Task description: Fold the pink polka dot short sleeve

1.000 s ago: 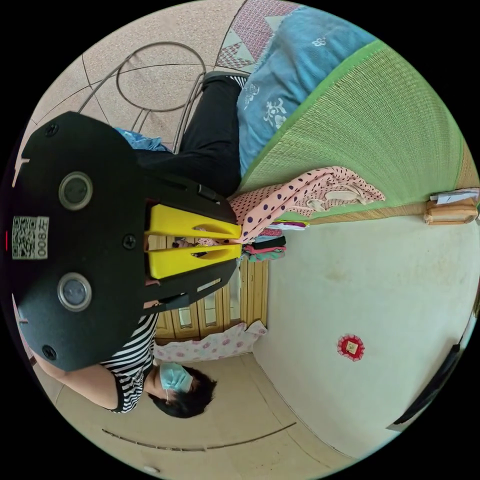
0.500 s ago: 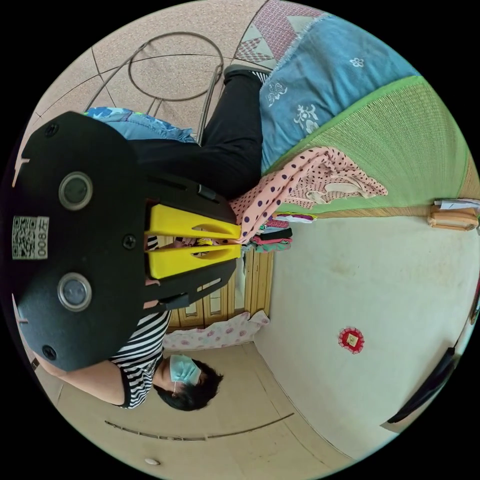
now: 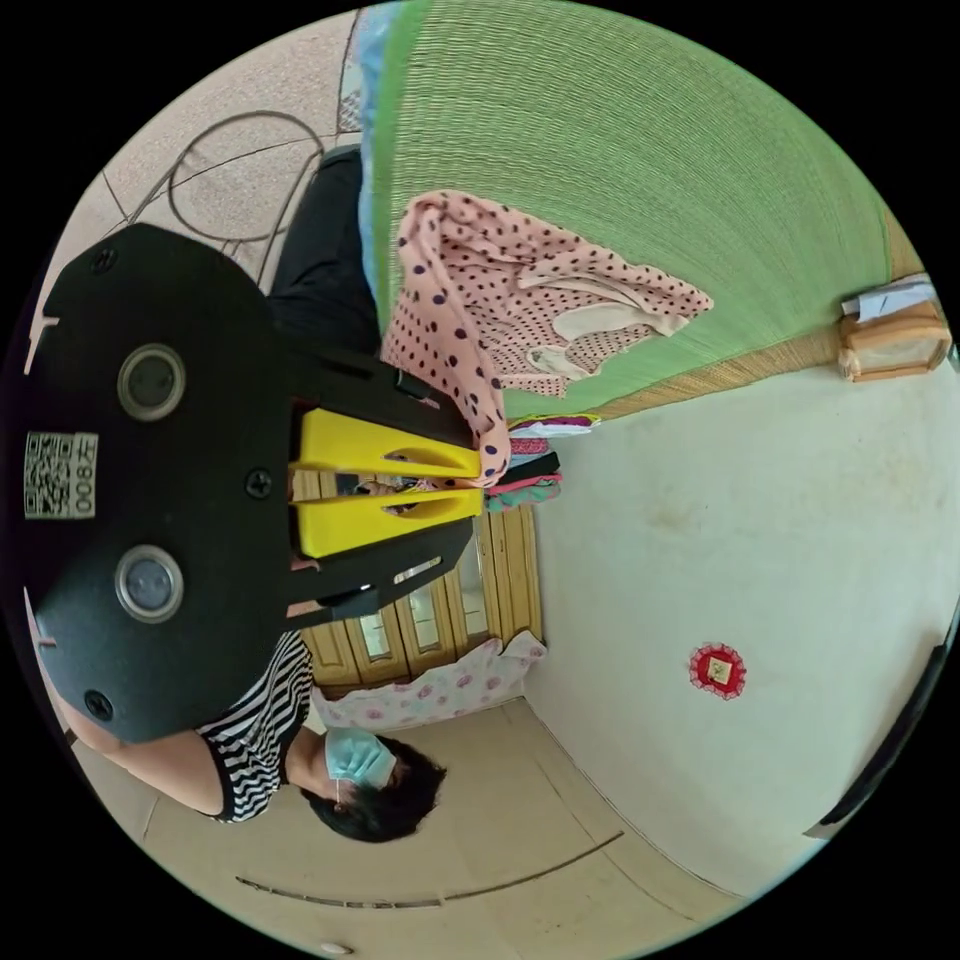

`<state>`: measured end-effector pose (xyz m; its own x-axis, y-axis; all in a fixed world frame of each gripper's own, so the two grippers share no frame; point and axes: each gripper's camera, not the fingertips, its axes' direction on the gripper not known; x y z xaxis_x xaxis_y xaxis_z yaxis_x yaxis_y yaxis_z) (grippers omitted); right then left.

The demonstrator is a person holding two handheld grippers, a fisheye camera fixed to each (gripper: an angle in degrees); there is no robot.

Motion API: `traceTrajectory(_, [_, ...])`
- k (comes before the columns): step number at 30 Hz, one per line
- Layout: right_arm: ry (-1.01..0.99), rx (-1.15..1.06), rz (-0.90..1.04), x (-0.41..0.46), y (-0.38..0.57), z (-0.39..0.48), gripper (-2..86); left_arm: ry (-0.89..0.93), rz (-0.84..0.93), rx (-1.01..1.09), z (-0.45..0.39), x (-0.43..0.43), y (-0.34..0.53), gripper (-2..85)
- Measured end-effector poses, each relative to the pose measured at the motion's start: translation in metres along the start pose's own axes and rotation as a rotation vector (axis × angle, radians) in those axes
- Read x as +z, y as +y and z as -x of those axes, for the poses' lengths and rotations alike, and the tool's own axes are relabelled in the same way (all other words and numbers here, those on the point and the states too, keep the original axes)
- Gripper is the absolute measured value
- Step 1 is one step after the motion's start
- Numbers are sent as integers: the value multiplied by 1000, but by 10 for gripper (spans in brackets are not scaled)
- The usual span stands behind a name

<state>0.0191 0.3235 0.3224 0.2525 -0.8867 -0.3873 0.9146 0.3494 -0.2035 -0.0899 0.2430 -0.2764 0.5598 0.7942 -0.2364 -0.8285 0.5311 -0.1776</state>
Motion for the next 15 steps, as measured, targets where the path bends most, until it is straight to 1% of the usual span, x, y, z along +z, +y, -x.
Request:
traceTrajectory(10, [48, 92, 63, 32, -159, -100, 1, -78, -52, -61, 25, 45, -131, 21])
traceTrajectory(15, [62, 154, 72, 52, -220, -153, 2, -133, -72, -111, 47, 62, -185, 26])
